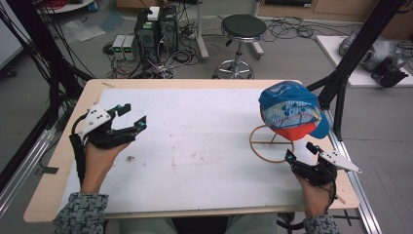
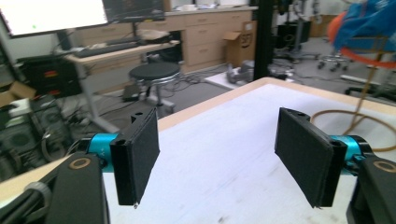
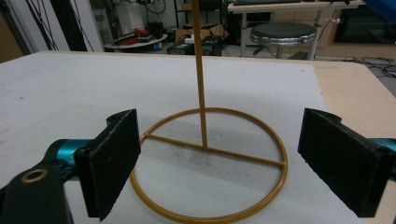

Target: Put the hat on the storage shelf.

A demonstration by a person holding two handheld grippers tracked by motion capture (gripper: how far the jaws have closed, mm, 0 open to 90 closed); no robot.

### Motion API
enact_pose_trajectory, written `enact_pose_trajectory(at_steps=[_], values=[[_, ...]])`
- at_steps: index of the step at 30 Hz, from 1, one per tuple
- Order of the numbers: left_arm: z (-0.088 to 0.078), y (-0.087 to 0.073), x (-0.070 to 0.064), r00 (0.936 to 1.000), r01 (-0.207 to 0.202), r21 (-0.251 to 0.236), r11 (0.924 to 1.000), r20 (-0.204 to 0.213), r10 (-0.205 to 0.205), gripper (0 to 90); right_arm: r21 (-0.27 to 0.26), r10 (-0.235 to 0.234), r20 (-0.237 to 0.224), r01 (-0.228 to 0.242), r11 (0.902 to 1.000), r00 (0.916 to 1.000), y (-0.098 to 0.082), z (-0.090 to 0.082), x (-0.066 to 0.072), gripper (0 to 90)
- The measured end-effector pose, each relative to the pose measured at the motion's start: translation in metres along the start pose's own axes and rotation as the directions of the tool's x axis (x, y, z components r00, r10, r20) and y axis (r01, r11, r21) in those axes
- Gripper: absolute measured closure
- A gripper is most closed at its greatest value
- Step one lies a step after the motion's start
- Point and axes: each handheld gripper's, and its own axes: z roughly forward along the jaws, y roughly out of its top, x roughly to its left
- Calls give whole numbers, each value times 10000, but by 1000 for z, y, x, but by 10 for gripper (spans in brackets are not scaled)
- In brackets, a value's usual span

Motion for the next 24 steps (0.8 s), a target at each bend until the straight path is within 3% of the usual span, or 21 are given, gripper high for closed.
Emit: enact_pose_trajectory(at_steps=[8,11,24], values=[[-16,-34,19,9948,723,164,9972,-737,-709,270,-12,-10,96,10,10000,10000,0,-4,2,122],[-19,-39,23,9936,689,378,9969,-927,-651,270,-27,-31,126,32,10000,9999,0,-5,2,123],[-22,-48,25,9926,783,535,9955,-970,-728,267,33,-145,-30,145,9999,9999,0,-2,4,123]])
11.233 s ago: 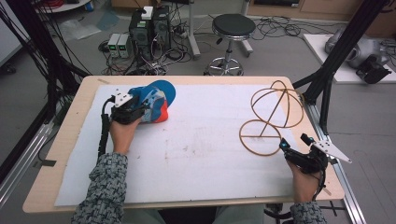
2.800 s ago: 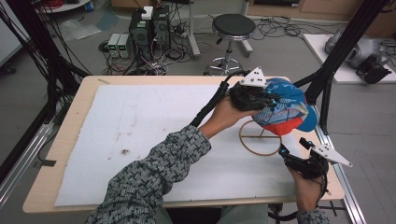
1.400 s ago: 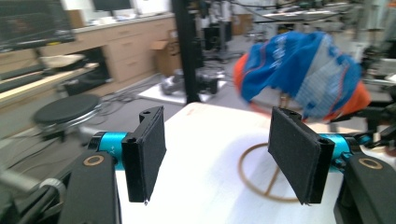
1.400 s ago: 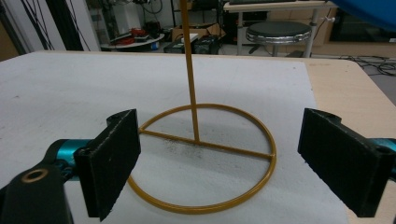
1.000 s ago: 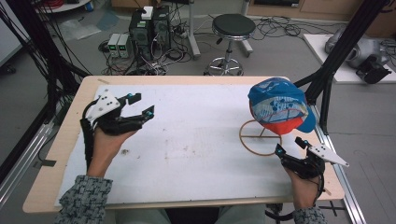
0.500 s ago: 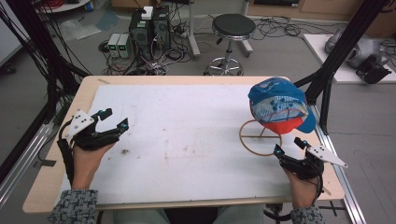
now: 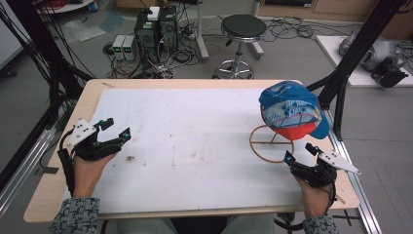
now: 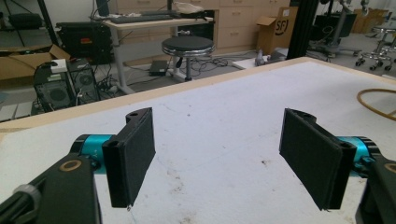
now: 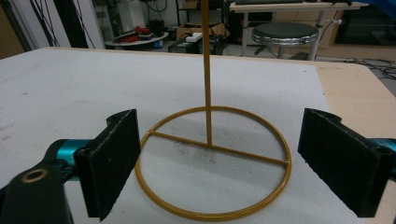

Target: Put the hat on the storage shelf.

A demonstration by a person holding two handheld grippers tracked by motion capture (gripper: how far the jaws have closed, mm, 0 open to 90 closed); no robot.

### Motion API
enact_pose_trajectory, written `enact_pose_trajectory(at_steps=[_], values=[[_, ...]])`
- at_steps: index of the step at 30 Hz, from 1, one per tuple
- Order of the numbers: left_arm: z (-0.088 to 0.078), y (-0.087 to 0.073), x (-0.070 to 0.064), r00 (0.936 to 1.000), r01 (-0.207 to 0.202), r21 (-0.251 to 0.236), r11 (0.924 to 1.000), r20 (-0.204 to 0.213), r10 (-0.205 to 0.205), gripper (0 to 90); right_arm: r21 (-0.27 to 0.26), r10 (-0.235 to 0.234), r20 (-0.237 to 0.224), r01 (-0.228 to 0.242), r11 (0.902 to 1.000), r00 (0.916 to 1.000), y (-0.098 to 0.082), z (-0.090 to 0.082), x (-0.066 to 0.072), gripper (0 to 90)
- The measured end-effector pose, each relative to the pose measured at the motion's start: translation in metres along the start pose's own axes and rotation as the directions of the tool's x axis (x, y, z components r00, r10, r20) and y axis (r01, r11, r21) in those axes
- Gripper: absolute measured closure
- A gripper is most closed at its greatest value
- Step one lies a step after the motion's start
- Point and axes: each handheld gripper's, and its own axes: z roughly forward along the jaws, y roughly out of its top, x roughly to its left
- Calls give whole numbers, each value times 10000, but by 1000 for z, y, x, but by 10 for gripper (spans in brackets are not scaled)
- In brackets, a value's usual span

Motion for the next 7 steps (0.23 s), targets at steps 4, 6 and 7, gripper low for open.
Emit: enact_pose_trajectory(at_steps=[4,6,7], values=[[1,-1,-1,9999,-103,124,9999,29,103,263,-24,-4,-41,4,10000,10000,0,0,0,123],[2,-2,0,10000,-32,150,9999,19,32,259,-2,-1,-43,1,10000,10000,0,1,0,123],[2,-2,0,10000,-32,150,9999,19,32,260,-14,-3,-54,3,10000,10000,0,1,0,122]])
